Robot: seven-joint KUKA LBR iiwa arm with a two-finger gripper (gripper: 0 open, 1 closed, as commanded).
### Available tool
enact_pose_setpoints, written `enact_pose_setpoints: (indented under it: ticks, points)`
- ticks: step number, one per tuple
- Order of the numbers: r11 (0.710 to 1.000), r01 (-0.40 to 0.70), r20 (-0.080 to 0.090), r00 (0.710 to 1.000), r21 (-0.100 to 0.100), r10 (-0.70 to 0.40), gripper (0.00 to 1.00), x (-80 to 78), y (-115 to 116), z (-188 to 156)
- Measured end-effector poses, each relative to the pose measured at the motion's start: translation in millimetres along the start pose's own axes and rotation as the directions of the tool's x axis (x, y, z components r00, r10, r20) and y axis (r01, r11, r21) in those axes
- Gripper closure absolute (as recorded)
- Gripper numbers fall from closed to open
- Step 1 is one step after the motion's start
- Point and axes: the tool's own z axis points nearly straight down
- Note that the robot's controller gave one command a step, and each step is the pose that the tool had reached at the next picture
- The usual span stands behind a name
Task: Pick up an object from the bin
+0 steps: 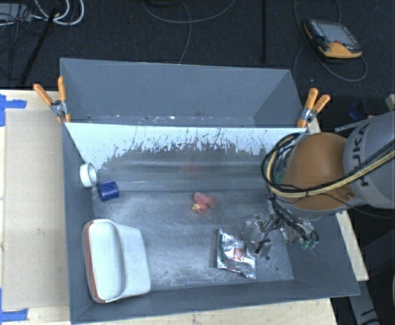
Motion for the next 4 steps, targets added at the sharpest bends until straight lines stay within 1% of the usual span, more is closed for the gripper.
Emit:
enact_pose_setpoints:
  ticks: [1, 2, 3, 4]
  points:
    - [1.000, 0.001, -0.001, 1.000, 0.000, -0.001, 0.00, 0.2, 0.3, 0.4]
    - [1.000, 0.001, -0.005, 1.000, -0.001, -0.001, 0.00, 19.4, 54.0, 1.0]
    - [1.000, 0.000, 0.000, 1.000, 0.000, 0.000, 1.00, 17.8, 51.5, 0.2]
    - [1.000, 0.015, 0.008, 1.000, 0.003, -0.015, 1.00, 21.5, 21.4, -131.6]
